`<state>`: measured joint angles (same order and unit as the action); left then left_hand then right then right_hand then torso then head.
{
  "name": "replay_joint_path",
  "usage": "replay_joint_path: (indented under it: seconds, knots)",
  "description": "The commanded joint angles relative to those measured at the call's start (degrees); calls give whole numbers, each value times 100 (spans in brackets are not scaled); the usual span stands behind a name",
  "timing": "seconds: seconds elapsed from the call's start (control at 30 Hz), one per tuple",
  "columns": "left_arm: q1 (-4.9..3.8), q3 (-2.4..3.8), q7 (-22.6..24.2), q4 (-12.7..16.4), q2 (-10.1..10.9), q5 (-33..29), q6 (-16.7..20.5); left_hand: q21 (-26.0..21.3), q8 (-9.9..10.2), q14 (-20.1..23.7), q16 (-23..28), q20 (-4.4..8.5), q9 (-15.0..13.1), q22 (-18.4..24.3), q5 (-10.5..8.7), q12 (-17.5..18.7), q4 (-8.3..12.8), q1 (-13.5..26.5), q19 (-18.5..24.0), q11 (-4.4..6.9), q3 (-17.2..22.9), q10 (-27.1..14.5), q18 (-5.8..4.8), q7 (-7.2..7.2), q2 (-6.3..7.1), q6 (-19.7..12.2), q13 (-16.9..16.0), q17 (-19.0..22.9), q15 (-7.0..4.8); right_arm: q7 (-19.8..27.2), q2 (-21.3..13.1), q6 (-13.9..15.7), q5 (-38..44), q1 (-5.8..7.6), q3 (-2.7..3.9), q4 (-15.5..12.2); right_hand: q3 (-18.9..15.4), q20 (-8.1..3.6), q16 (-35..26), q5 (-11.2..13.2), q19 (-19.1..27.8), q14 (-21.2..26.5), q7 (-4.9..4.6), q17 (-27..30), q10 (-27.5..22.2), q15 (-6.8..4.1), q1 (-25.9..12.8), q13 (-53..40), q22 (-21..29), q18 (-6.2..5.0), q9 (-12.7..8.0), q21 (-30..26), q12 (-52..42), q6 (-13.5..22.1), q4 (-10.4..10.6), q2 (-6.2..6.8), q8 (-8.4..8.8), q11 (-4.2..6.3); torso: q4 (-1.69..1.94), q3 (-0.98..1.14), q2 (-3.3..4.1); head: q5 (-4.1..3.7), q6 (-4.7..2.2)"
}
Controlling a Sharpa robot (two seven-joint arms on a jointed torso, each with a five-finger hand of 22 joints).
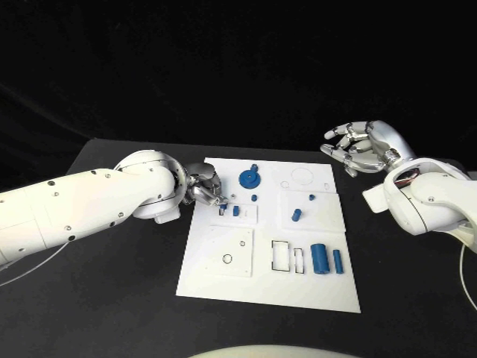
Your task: Assemble the parts on the task board
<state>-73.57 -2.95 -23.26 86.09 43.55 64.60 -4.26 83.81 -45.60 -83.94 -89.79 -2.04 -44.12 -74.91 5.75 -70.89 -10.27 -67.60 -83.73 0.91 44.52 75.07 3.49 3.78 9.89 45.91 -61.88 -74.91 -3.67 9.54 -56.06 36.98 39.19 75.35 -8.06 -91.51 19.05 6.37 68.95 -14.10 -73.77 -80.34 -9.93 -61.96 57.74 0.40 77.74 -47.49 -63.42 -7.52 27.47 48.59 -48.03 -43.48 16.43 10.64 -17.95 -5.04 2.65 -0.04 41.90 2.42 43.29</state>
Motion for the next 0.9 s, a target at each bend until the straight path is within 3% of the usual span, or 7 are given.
replay_joint_path:
  seconds: [0.03, 0.27, 0.9]
  knots:
    - [10, -3, 3, -2, -14, 173, -12, 19, -32, -606, -21, 20, -5, -286, 35, -38, 756, -25, -23, -11, 783, 45, -72, -25, -25, 63, -10, -1509, -47, 53, -3, -78, 52, -4, 0, -7, 6, -11, -12, -27, 10, 22, 9, -4, -32, -2, -46, 6, 6, -30, 0, -36, 5, 37, -11, -31, -20, 19, 0, 2, 0, 5, 10]
    - [25, -27, -45, -21, -39, 269, -52, 19, -33, -606, -21, 20, -6, -285, 44, -39, 758, -20, -23, -10, 791, 49, -72, -26, -21, 68, -10, -1509, -49, 54, -3, -79, 53, -4, 0, -10, 6, -11, -12, -27, 10, 22, 9, -4, -32, -2, -46, 6, 6, -30, 0, -36, 5, 37, -11, -31, -20, 19, 3, 0, 0, -3, -14]
    - [57, -48, -217, -18, -39, 386, -201, 19, -36, -606, -21, 21, -8, -286, 69, -55, 763, -7, -23, -6, 809, 69, -72, -30, -15, 80, -33, -1509, -52, 63, -11, -74, 53, -4, 0, -10, 5, -13, -43, -39, 7, 23, 12, 13, -35, -4, -57, 32, 34, -34, -1, -81, -2, 35, -13, -28, -41, 21, 4, -1, -6, -5, 40]
